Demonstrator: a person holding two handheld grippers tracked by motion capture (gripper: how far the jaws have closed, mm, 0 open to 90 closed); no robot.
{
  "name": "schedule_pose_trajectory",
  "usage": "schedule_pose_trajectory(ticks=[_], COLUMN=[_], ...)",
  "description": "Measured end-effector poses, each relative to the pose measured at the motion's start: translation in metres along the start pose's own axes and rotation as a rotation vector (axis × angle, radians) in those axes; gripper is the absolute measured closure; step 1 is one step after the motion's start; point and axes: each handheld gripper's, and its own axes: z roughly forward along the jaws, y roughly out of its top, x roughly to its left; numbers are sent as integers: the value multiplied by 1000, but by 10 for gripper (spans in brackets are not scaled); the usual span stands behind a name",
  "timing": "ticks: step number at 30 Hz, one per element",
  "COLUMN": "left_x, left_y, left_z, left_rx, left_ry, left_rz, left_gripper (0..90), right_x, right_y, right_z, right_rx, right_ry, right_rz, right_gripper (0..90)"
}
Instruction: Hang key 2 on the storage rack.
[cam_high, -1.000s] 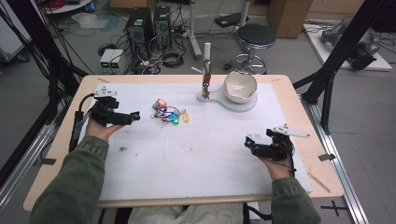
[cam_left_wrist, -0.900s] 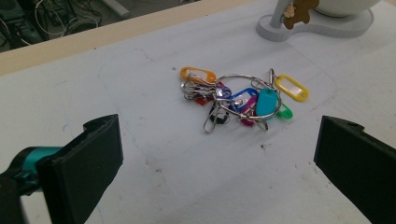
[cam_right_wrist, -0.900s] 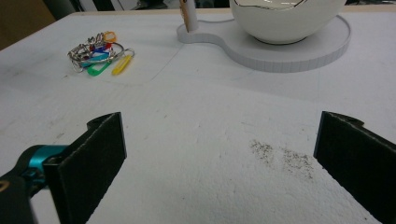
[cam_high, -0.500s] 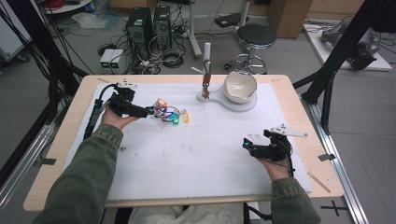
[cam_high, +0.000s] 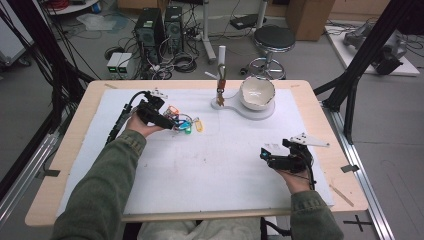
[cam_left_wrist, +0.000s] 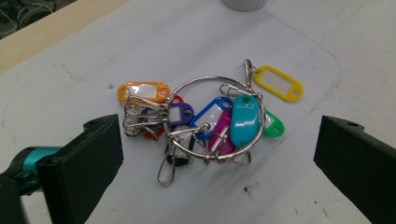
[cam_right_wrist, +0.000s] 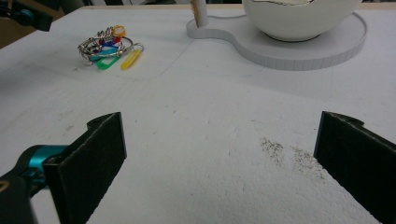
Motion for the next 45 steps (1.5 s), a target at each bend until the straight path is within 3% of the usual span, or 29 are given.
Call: schedule_pose_trajectory(ticks=[12,19,26,33,40,43,45], left_x=[-7,-14,-11,-11,-11,-9,-9], left_y=[5,10,6,4,2,1,0], left_z=[35,44,53,52,53,56,57], left_rx=[69,104,156,161,186,205,207], left_ry=[-40,-62,-58,-100,-94,-73,-82], left_rz=[35,76,72,86,109,99,101], left_gripper=[18,51,62,144,236,293,340], right_x=[-1,-3,-3,-3,-3,-4,-4], right_y=[0,0,0,0,-1,-1,-1], right_z=[0,2,2,2,2,2,2], right_rx=[-8,-3,-4,-4,-5,-9,-7], right_ry=[7,25,27,33,40,36,34], right_rz=[-4,-6,-6,-8,2,3,7], right_gripper=[15,15,15,15,15,15,15])
